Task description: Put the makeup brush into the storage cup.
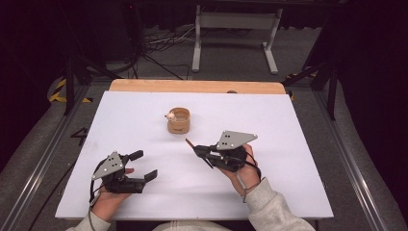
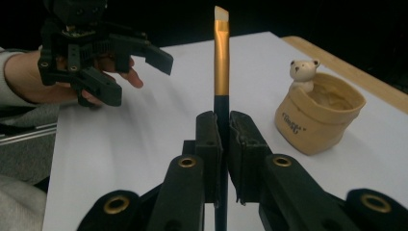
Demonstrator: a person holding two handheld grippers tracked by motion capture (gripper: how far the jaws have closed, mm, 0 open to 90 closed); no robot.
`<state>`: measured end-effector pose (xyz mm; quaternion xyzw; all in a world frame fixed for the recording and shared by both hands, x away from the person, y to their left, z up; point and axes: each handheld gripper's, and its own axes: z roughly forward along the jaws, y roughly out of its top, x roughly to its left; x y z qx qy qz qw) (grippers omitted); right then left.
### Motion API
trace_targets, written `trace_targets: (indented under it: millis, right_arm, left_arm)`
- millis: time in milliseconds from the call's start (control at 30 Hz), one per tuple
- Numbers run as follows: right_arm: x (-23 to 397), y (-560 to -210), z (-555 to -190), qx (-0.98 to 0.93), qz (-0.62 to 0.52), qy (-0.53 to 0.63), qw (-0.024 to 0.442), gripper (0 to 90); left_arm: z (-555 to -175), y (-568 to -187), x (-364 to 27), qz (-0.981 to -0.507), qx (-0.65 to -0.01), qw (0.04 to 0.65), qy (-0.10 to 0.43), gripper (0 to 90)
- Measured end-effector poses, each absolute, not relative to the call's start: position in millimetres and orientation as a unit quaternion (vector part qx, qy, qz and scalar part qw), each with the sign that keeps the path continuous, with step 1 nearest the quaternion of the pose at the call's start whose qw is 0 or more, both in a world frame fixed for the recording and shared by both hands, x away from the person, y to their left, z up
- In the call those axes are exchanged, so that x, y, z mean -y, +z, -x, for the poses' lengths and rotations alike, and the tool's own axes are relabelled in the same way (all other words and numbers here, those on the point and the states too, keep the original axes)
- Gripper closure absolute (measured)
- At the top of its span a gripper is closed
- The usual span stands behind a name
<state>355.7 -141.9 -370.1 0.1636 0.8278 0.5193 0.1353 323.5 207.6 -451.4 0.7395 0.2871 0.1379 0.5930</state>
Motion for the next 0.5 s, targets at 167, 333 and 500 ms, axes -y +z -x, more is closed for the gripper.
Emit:
trace_targets:
  millis: [167, 333, 500]
  right_arm:
    - [148.2, -376.3, -353.0, -0.799, -0.147, 0.565, 0.145, 83.6]
    - [148.0, -382.9, -350.5, -0.785, -0.136, 0.586, 0.151, 83.6]
    - [145.3, -390.1, -349.1, -0.774, -0.128, 0.603, 0.149, 83.6]
  left_arm:
    - [-323.6, -448.6, -208.2, -0.735, -0.286, 0.599, 0.136, 8.4]
    - [-323.0, -446.0, -208.0, -0.732, -0.283, 0.605, 0.135, 6.8]
    - [-323.0, -441.6, -207.7, -0.733, -0.271, 0.612, 0.123, 10.6]
